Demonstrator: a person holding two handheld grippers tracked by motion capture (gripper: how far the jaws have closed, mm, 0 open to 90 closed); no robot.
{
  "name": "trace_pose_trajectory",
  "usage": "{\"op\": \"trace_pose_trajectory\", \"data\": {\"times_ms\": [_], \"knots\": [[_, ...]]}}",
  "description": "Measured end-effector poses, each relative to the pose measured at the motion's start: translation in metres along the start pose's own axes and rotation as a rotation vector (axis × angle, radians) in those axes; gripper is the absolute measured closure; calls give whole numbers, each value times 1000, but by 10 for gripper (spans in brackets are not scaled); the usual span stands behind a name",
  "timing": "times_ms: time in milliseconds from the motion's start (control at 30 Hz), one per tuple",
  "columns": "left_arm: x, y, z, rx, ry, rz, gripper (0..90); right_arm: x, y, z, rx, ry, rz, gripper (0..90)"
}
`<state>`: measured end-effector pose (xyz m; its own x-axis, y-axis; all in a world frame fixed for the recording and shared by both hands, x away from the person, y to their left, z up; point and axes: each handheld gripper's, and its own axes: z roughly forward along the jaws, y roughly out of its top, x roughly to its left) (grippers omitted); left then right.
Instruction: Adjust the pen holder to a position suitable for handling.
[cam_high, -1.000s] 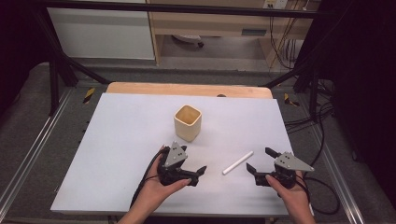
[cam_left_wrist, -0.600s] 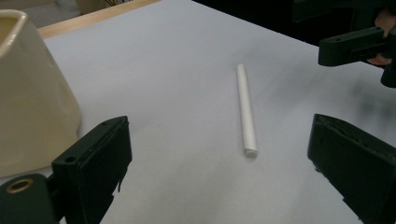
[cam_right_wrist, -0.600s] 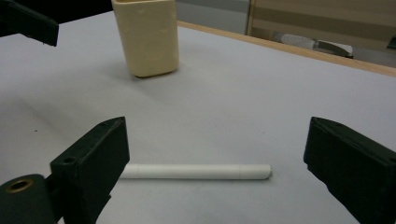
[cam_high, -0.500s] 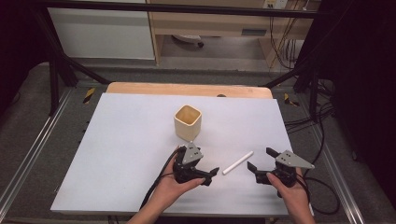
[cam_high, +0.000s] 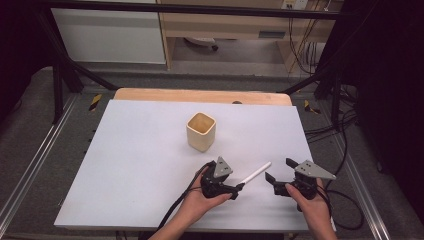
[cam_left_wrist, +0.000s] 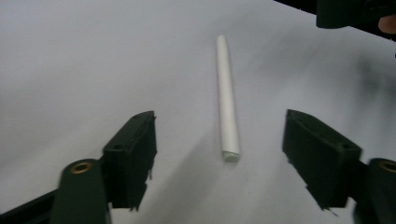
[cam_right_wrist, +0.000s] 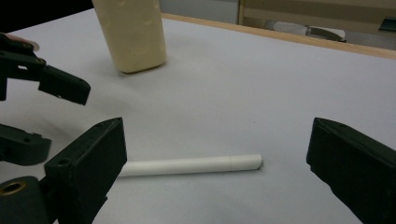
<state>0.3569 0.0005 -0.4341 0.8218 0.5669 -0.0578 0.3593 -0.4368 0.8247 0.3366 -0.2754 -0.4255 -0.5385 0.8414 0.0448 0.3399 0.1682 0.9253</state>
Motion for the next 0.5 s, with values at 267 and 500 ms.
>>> {"op": "trace_pose_trajectory", "data": {"times_ms": [267,500], "knots": [[-9,-1,22,54,-12,18,500,-1,0,0,5,0,5,55],[-15,0,35,100,-6,37,618,-2,0,0,3,-1,7,55]]}}
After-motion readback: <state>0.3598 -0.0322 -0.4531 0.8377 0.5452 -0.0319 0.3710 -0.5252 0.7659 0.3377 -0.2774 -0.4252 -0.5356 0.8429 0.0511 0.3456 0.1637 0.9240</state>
